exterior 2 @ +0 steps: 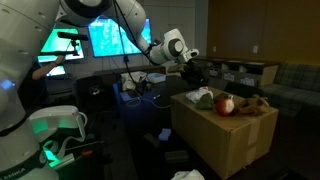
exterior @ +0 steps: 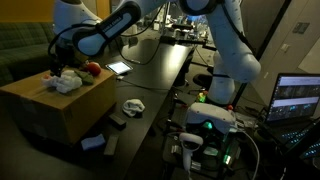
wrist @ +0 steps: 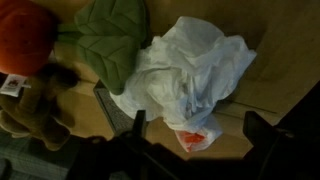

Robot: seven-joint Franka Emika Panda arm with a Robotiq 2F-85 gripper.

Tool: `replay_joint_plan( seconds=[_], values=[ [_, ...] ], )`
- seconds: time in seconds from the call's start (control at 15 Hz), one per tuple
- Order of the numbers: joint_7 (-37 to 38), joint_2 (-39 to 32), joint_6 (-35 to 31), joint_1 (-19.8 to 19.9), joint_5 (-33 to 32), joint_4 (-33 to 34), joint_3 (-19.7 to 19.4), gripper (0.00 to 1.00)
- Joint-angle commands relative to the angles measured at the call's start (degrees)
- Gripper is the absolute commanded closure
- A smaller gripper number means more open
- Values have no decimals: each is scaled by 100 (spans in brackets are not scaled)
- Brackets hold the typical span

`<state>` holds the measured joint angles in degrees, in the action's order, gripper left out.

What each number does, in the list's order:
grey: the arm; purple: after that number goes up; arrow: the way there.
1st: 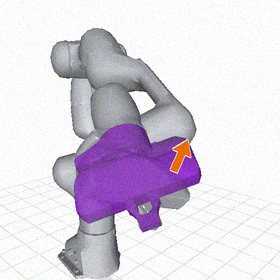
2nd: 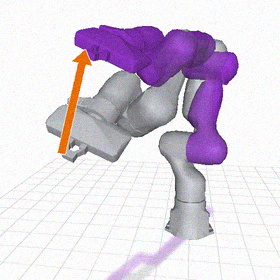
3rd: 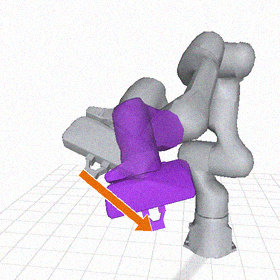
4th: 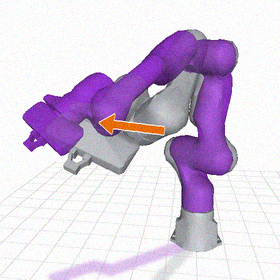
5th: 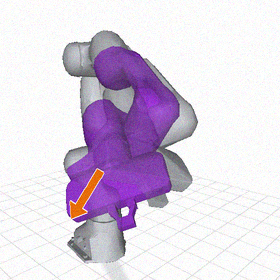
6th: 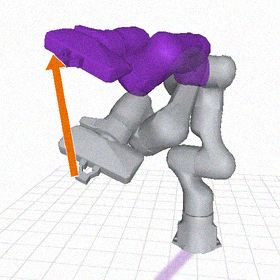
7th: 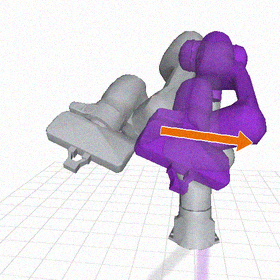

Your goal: Pick up all the objects on the box and put them on table, then pick up the all the objects on the table and put them on the box

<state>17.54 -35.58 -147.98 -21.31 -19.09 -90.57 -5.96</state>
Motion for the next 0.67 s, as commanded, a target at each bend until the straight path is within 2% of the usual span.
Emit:
replay_joint_plan(
  seconds=[0.0,0.6],
  values=[
    [-211,31,-119,64,-78,-149,147,0],
    [-946,-282,-115,446,150,-100,498,0]
  ],
)
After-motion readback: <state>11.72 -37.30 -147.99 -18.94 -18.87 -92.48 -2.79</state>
